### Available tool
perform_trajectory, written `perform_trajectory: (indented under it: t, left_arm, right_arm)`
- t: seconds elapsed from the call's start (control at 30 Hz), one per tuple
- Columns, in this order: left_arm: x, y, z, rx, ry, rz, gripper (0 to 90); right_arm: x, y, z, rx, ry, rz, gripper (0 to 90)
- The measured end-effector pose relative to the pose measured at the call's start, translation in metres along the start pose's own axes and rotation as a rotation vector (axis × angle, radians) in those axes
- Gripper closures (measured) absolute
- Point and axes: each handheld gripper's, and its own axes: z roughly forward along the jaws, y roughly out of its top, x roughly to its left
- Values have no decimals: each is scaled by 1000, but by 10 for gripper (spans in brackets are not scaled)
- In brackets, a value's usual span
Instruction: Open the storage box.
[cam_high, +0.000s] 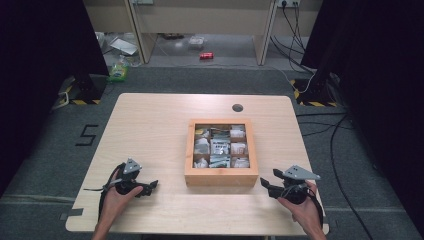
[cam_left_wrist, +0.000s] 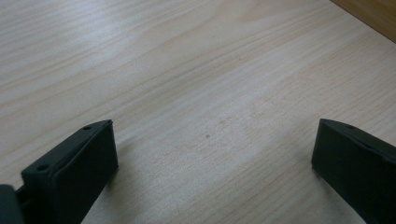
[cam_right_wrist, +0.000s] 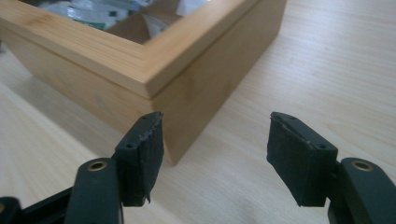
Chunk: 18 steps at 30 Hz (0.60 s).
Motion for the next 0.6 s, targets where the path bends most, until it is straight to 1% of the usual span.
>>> perform_trajectory:
  t: [0.07,0.3,0.5,0.6]
  left_arm:
    - [0,0,0,0,0,0,0]
    - [0,0,0,0,0,0,0]
    - [0,0,0,0,0,0,0]
    - [0,0,0,0,0,0,0]
  right_arm:
    - [2,2,-1,-10,15,-18,401]
    - [12,5,0,-12,55,-22,448]
    - [16,8,2,-24,66,-27,484]
    - [17,8,5,-16,66,-35,510]
